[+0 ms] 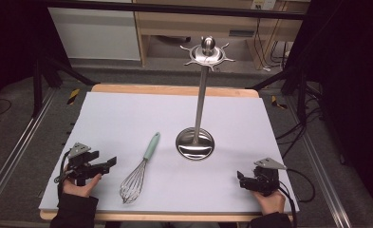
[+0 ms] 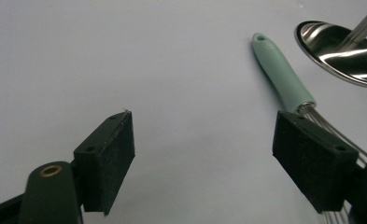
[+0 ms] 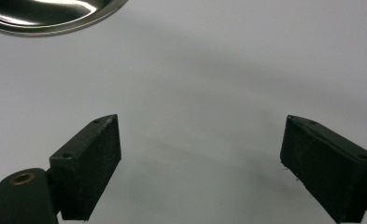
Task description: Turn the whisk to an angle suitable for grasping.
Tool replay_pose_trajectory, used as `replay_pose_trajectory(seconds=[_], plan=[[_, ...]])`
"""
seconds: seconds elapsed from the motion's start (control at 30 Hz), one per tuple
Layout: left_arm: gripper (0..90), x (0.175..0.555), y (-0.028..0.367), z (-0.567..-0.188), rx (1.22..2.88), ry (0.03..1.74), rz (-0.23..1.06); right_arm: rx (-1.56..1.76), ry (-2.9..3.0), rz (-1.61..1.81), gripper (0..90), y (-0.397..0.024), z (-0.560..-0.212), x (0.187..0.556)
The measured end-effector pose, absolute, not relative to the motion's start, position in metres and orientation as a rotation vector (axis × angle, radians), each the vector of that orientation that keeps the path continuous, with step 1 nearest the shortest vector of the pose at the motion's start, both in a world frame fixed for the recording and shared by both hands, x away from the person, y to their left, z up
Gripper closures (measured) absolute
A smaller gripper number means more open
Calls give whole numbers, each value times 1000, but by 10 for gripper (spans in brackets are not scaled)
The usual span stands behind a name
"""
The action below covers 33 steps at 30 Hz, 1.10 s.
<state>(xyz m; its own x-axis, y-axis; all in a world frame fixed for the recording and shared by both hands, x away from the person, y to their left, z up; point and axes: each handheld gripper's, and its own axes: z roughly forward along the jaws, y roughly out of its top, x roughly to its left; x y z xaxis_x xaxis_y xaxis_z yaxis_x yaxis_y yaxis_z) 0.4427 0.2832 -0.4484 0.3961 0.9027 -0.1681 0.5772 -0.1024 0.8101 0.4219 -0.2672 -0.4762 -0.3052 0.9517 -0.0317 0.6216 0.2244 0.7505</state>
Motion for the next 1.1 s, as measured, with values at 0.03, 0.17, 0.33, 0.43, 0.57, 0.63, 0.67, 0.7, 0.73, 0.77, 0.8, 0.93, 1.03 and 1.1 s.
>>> replay_pose_trajectory(seconds=[0.03,0.17,0.33,0.43,0.57,0.63,0.67,0.7,0.73,0.77,0.8,0.93,1.03,1.1], plan=[[210,442,282,-447,1797,1283,482,1449,2005,884,129,-267,-476,421],[221,440,276,-443,1810,1269,487,1458,1959,907,130,-269,-473,418],[239,440,271,-439,1819,1252,479,1469,1954,899,130,-271,-473,418],[249,442,264,-434,1831,1225,471,1468,1967,895,129,-269,-474,417],[260,445,257,-431,1844,1207,470,1473,1964,899,120,-267,-474,417],[260,447,253,-429,1853,1199,471,1465,1968,905,120,-266,-474,417],[260,447,251,-428,1857,1194,470,1462,1967,901,120,-266,-474,417],[259,449,248,-424,1855,1186,468,1459,1969,904,120,-266,-473,416],[258,449,248,-424,1855,1186,468,1459,1969,904,120,-266,-473,416],[256,450,245,-421,1858,1177,462,1463,1969,899,112,-266,-473,417],[256,452,242,-419,1864,1169,461,1471,1971,891,111,-266,-474,417],[249,455,234,-415,1875,1154,452,1464,1974,888,113,-265,-474,417],[247,461,224,-409,1886,1136,451,1474,1954,899,112,-267,-472,416],[246,463,219,-405,1900,1126,455,1473,1957,901,112,-267,-472,415]])
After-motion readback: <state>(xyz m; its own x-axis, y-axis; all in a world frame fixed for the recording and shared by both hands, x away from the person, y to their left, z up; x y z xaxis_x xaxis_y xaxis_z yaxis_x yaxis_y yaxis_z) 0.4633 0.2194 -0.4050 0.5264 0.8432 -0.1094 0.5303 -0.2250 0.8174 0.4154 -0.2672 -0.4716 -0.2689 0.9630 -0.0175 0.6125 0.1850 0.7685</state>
